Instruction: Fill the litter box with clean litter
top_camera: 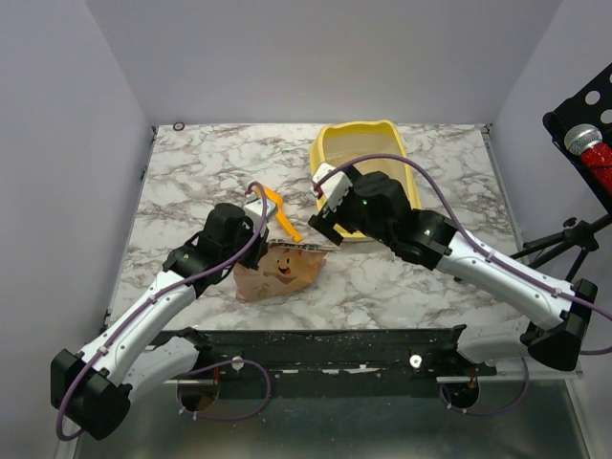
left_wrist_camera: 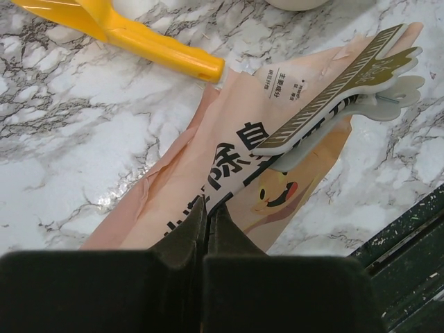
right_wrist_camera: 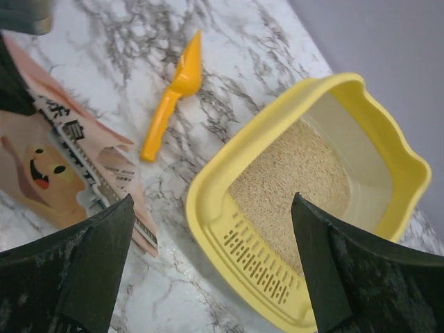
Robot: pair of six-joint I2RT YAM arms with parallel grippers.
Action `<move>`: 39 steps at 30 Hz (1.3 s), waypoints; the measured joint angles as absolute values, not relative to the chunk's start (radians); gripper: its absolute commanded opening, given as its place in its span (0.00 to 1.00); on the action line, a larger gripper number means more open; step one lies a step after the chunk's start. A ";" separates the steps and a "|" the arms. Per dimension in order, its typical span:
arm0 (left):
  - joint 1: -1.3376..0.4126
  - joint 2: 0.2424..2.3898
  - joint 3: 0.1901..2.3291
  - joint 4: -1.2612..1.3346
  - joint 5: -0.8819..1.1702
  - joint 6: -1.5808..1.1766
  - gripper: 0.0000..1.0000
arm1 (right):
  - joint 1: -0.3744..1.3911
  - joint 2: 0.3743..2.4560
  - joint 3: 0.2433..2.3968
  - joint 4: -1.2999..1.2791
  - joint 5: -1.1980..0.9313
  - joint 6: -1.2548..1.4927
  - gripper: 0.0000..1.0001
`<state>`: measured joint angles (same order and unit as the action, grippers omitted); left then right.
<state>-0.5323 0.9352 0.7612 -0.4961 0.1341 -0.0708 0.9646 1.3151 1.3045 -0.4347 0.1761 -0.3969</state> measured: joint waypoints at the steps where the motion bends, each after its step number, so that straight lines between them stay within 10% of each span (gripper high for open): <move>1: -0.532 0.935 0.764 -0.498 0.130 -0.071 0.00 | 0.960 1.305 1.302 -0.426 0.213 -0.373 1.00; 24: -0.371 1.165 1.433 -0.735 -0.198 -0.109 0.00 | 0.890 1.201 1.172 -0.418 0.332 0.094 1.00; 39: -0.273 1.211 1.142 -0.627 -0.273 -0.231 0.02 | 0.890 1.269 1.171 -0.410 0.364 0.192 1.00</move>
